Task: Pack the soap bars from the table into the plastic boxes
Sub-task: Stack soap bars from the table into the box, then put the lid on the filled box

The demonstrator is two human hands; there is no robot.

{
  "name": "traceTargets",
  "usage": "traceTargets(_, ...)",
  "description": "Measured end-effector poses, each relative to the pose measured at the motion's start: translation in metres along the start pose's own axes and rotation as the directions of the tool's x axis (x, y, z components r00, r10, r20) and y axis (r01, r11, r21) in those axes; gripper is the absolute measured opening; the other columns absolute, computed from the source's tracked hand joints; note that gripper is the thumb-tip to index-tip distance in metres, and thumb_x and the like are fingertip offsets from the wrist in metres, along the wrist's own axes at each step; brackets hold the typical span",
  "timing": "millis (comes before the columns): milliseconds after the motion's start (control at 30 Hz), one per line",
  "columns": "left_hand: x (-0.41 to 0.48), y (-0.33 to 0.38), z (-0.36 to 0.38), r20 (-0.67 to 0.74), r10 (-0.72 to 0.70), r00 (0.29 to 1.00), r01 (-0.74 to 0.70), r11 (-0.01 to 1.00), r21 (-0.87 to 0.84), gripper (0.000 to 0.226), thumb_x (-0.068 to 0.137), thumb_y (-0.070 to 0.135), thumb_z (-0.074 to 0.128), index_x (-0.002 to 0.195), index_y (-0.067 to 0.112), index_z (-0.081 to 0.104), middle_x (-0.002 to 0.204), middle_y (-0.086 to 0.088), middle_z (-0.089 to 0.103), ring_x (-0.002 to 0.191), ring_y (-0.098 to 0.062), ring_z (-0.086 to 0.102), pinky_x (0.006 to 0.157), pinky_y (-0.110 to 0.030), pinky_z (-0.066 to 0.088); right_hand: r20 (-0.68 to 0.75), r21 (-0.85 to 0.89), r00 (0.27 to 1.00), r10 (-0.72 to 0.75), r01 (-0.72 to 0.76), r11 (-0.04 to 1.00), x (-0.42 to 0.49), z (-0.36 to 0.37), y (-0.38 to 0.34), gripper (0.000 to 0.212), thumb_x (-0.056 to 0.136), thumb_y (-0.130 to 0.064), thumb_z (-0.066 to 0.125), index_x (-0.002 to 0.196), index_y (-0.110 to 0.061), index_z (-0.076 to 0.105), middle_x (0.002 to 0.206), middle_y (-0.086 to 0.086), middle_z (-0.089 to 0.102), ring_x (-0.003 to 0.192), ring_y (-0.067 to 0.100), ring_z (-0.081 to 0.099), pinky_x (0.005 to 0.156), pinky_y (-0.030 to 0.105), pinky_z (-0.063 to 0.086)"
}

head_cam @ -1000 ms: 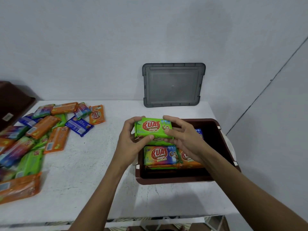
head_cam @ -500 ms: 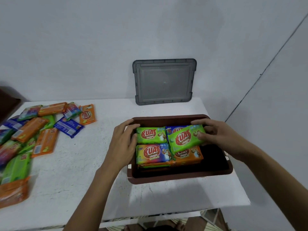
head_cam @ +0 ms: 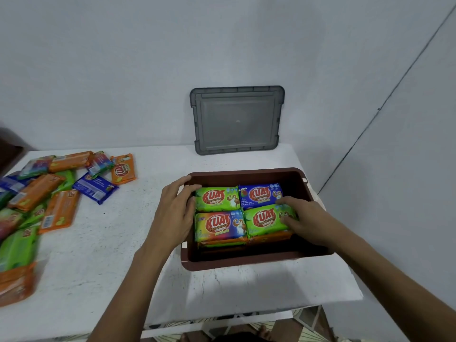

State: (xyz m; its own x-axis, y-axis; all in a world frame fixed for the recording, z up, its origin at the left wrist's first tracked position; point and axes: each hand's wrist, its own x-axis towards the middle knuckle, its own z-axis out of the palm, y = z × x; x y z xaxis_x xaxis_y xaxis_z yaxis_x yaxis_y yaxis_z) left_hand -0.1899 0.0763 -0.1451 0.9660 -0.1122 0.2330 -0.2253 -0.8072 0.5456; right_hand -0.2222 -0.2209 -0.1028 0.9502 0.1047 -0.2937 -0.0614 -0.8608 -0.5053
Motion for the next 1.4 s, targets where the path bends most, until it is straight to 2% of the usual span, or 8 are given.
traceTargets(133,-0.001,0.002,-0.001,0.006,-0.009,1.0,0.009,1.0,0.005,0.031,0.097,0.018,0.048,0.126,0.018,0.059,0.145,-0.004,0.043,0.133,-0.023,0.038,0.106,-0.035,0.033,-0.033,-0.104,0.999,-0.024,0.02,0.994,-0.001,0.009,-0.002,0.043,0.099,-0.025,0.052,0.14,-0.02,0.042,0.136,0.005,0.056,0.111,0.019,0.06,0.086,0.026,0.052)
traceTargets(567,0.006,0.006,-0.006,0.035,0.014,0.999,-0.019,0.989,0.146,0.031,0.094,0.021,0.055,0.125,0.018,0.06,0.141,-0.006,0.049,0.129,-0.028,0.043,0.105,-0.047,0.037,0.002,-0.125,0.998,-0.062,0.062,0.99,0.003,0.007,0.001,0.04,0.099,-0.028,0.053,0.137,-0.02,0.046,0.138,0.005,0.055,0.115,0.02,0.059,0.091,0.034,0.056)
traceTargets(700,0.018,0.007,-0.008,-0.006,0.057,0.998,-0.055,0.98,0.191,0.03,0.092,0.022,0.059,0.122,0.017,0.062,0.129,-0.007,0.056,0.117,-0.028,0.05,0.094,-0.046,0.043,-0.036,-0.173,0.997,-0.069,0.062,0.983,0.017,-0.01,-0.002,0.036,0.098,-0.031,0.053,0.132,-0.02,0.051,0.129,0.004,0.061,0.102,0.017,0.064,0.079,0.027,0.057)
traceTargets(800,0.033,0.009,-0.009,-0.032,0.062,0.998,-0.053,0.972,0.23,0.029,0.092,0.025,0.059,0.119,0.015,0.063,0.121,-0.008,0.061,0.109,-0.029,0.054,0.086,-0.044,0.046,-0.118,-0.189,0.986,-0.119,0.095,0.977,0.033,-0.029,-0.009,0.03,0.097,-0.033,0.054,0.123,-0.019,0.056,0.118,0.003,0.067,0.088,0.008,0.06,0.059,0.014,0.045)
traceTargets(1000,0.08,0.013,-0.005,-0.049,0.002,0.999,0.008,0.982,0.189,0.031,0.095,0.031,0.052,0.122,0.021,0.06,0.12,-0.004,0.061,0.103,-0.021,0.061,0.081,-0.037,0.05,-0.296,-0.035,0.949,-0.107,0.101,0.994,0.083,-0.065,-0.02,0.023,0.094,-0.029,0.054,0.112,-0.02,0.065,0.096,0.004,0.071,0.08,0.014,0.059,0.073,0.026,0.046)
traceTargets(1167,0.143,0.013,0.004,-0.013,-0.067,0.998,0.068,0.989,0.131,0.028,0.095,0.031,0.05,0.118,0.02,0.06,0.112,0.001,0.065,0.093,-0.019,0.063,0.072,-0.029,0.043,-0.371,0.111,0.928,-0.034,0.081,0.99,0.149,-0.089,-0.01,0.024,0.094,-0.023,0.051,0.111,-0.013,0.064,0.101,0.011,0.07,0.089,0.029,0.066,0.086,0.042,0.055)
traceTargets(1267,0.181,0.01,0.01,0.026,-0.222,0.975,0.219,0.972,0.082,0.035,0.097,0.031,0.049,0.127,0.016,0.054,0.117,-0.003,0.066,0.104,-0.025,0.061,0.076,-0.031,0.042,-0.347,0.275,0.934,0.091,0.009,0.961,0.188,-0.099,0.0,0.028,0.094,-0.018,0.052,0.119,-0.008,0.058,0.112,0.017,0.066,0.083,0.03,0.067,0.078,0.041,0.058)
traceTargets(1400,0.216,0.005,0.02,0.125,-0.406,0.905,0.403,0.914,0.048,0.05,0.098,0.032,0.046,0.142,0.009,0.037,0.131,-0.014,0.057,0.117,-0.034,0.054,0.088,-0.039,0.043,-0.19,0.489,0.95,0.247,-0.126,0.863,0.227,-0.108,0.009,0.054,0.096,-0.016,0.053,0.145,-0.007,0.033,0.126,0.022,0.057,0.081,0.027,0.063,0.068,0.032,0.057)
